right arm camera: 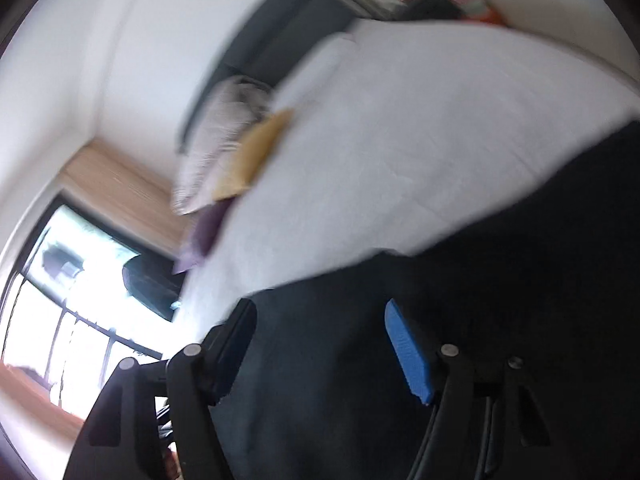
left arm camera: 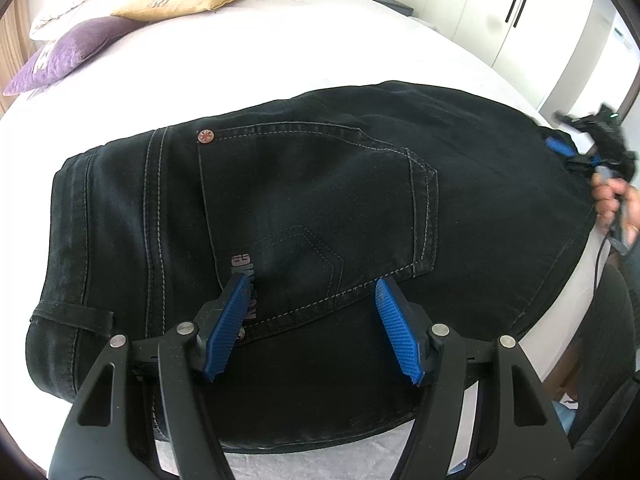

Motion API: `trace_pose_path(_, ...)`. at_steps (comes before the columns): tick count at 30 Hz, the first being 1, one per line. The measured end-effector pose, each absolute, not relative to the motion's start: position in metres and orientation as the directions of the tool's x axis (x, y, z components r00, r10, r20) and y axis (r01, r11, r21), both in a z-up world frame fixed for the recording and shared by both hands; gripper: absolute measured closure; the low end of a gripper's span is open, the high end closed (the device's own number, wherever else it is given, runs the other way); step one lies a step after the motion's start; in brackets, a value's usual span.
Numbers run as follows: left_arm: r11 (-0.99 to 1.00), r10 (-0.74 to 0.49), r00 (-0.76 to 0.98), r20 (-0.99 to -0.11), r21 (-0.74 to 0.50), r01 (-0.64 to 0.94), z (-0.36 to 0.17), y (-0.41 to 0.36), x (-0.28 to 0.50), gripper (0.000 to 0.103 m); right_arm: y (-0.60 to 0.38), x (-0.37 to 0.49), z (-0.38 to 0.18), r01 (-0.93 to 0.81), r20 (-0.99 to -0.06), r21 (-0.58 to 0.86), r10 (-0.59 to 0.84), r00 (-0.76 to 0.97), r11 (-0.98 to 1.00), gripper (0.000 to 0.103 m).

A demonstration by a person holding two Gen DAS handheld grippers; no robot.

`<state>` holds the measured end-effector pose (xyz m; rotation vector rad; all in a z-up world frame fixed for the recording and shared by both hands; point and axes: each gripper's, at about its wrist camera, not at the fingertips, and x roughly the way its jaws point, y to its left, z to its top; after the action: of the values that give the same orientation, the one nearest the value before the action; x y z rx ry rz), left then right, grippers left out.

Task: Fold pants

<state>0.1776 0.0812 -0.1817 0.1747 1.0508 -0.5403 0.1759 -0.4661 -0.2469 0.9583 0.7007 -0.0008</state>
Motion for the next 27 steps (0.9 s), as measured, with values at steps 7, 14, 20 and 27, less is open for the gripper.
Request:
trace_pose_path(7,0.857,-0.344,0.387,-0.855,-0.118,0.501,-0.182,0.082,0.176,0.039,-0.562,0.111,-0.247,0.485,-0.543,0.761,0.014,0.839,0.432,0.088)
trace_pose_path(14,0.877,-0.304,0.422,-0.854,-0.079,0.473,-0.172,0.078,0.169,0.039,-0.541,0.059,-0.215,0.353,-0.385,0.849,0.003,0.923,0.393,0.045)
trace_pose_path(20,0.892,-0.353,0.522,-0.777,-0.112,0.437,-0.134,0.061,0.148,0.039,-0.457,0.082,-0.227,0.134,-0.254,0.906,0.26,0.932,0.402,0.029)
trace_pose_path(27,0.819,-0.508,0.51,-0.694,-0.207,0.535,-0.113,-0.013,0.142,0.033,-0.431,0.107,-0.241,0.23,-0.385,0.842,0.246,0.889,0.488,0.039)
